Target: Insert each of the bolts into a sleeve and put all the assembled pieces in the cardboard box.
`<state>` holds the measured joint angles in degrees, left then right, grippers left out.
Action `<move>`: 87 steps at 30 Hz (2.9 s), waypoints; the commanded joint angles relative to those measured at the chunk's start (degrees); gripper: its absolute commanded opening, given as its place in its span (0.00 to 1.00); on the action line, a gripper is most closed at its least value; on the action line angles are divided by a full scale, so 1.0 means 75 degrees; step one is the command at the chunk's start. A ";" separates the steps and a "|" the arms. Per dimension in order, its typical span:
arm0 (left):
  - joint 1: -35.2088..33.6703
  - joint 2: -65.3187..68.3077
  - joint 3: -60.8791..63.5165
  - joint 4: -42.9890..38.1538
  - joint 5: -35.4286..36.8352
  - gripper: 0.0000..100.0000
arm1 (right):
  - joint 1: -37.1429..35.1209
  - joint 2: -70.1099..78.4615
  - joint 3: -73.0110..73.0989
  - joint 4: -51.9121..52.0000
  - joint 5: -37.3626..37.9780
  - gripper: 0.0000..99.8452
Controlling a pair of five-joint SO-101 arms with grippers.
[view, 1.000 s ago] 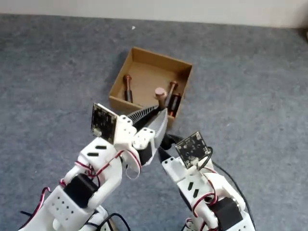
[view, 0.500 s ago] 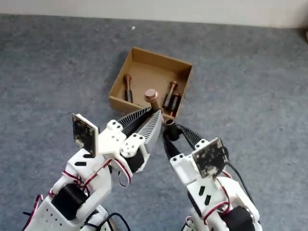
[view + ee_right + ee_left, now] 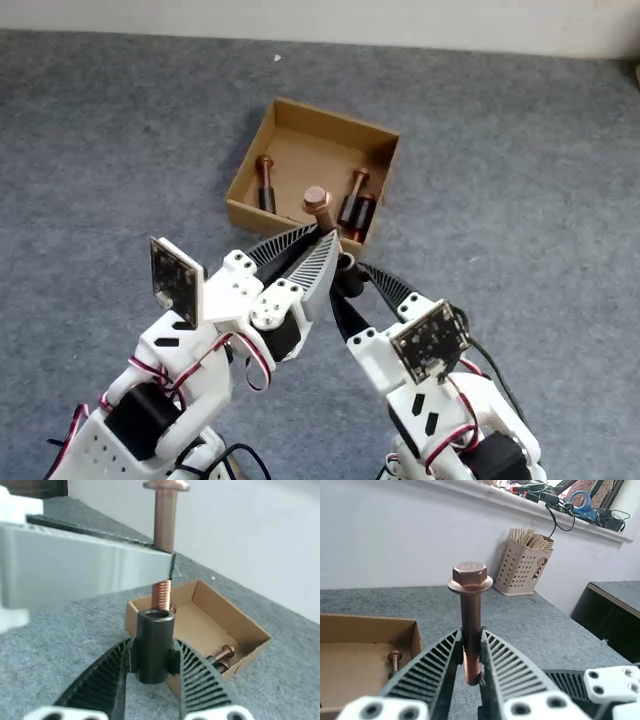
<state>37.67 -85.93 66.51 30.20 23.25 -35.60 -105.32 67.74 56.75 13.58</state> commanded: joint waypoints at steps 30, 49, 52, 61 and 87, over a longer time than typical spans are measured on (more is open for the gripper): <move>0.0533 -0.0100 -0.1026 0.1114 0.0094 0.00 | -0.0100 0.0029 -0.0182 -0.0240 0.0082 0.01; 0.1213 -0.0100 -0.1014 0.3153 0.0082 0.14 | -0.0100 0.0018 -0.0170 -0.0193 0.0070 0.01; 0.0955 -0.0100 -0.1014 0.3247 0.0082 0.20 | -0.0100 0.0018 -0.0135 -0.0193 0.0070 0.01; 0.0604 -0.0100 -0.1026 0.3270 0.0035 0.13 | 0.0545 0.0018 -0.0100 -0.0193 0.0035 0.01; -0.3499 -0.0111 0.1459 0.3059 -0.0563 0.01 | 0.1940 0.0311 0.1155 -0.1225 0.0023 0.01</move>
<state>14.81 -86.11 74.51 54.46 19.65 -22.24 -104.44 77.93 51.21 13.76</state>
